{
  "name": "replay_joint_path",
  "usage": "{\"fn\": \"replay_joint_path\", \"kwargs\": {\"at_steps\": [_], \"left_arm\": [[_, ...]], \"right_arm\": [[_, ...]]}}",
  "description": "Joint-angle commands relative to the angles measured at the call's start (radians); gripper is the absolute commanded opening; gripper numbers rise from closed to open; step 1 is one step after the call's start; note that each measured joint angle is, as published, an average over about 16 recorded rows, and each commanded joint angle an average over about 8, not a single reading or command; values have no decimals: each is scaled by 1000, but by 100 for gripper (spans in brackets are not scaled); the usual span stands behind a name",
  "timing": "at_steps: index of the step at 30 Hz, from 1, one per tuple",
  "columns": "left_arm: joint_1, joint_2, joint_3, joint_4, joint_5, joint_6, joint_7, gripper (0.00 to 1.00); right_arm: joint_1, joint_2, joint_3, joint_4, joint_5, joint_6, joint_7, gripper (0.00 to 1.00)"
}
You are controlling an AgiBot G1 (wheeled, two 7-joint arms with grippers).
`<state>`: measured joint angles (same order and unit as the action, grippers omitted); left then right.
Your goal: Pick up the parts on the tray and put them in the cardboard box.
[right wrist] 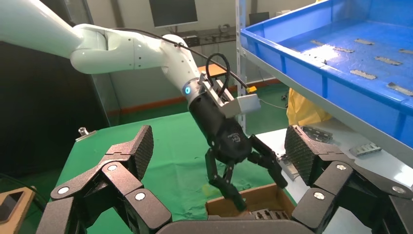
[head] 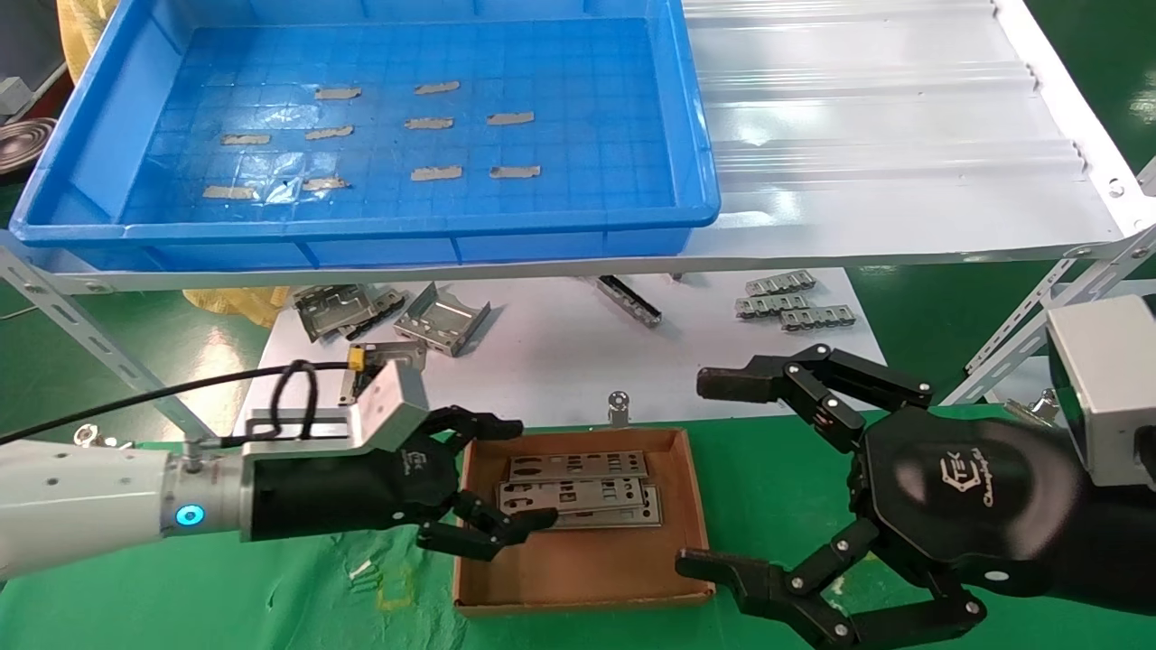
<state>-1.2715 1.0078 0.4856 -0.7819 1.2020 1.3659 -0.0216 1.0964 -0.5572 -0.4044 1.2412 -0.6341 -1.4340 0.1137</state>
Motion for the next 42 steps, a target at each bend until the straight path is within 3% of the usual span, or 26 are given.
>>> {"fn": "replay_joint_path", "kwargs": {"at_steps": [1,42], "left_arm": [[5,-12,-6,-13,-14,4,-5,100],[153,-308,-160,-389,-366,101,-129,100]], "right_arm": [[0,0,0,0,0,0,0,100],[0,0,0,0,0,0,0,100]]}}
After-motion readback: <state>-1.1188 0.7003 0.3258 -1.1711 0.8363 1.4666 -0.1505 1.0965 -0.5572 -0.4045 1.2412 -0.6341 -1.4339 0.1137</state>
